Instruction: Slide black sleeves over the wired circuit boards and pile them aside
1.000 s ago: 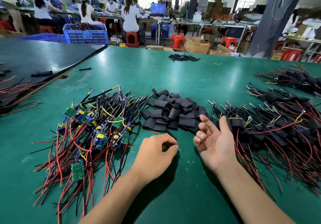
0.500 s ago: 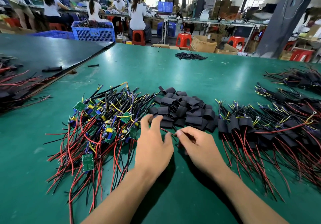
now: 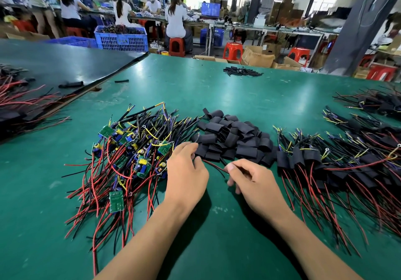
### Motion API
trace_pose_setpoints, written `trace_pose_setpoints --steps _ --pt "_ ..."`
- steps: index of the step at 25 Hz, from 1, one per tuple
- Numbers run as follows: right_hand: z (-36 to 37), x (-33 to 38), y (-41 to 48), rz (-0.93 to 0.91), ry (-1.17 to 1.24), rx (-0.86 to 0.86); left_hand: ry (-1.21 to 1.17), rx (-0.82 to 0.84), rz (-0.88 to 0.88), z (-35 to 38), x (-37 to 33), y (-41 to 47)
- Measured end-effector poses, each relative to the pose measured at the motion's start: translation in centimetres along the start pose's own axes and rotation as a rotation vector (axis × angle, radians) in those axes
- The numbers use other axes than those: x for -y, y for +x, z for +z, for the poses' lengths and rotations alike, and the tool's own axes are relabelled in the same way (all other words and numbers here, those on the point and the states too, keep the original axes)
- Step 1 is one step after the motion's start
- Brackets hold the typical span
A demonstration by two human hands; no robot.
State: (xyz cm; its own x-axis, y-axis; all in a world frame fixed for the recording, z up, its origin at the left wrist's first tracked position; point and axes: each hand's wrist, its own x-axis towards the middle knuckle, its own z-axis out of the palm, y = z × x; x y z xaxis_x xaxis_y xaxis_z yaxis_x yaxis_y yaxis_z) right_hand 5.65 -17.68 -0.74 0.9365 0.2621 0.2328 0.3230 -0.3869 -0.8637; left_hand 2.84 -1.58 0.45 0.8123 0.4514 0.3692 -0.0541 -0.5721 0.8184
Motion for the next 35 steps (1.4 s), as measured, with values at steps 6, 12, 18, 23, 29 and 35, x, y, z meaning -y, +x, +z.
trace_pose_setpoints --steps 6,12,18,23,29,35 --pt "0.1 0.0 0.0 0.008 0.034 0.012 -0.468 -0.082 0.096 -0.6 -1.8 0.1" --pt "0.1 0.1 0.6 0.049 0.581 0.172 -0.735 0.284 -0.002 0.8 -3.6 -2.7" --pt "0.1 0.2 0.5 0.089 0.889 0.31 -0.752 0.33 -0.028 0.5 -3.7 -2.9" --pt "-0.8 0.5 0.5 0.145 1.061 0.411 -0.984 0.404 -0.139 0.1 -3.8 -2.4" --pt "-0.5 0.9 0.7 0.269 1.146 0.389 -1.013 0.409 -0.172 0.2 -3.8 -2.2" --pt "-1.4 1.2 1.6 0.378 1.201 0.176 -0.897 0.397 -0.174 -0.1 -2.8 -1.8"
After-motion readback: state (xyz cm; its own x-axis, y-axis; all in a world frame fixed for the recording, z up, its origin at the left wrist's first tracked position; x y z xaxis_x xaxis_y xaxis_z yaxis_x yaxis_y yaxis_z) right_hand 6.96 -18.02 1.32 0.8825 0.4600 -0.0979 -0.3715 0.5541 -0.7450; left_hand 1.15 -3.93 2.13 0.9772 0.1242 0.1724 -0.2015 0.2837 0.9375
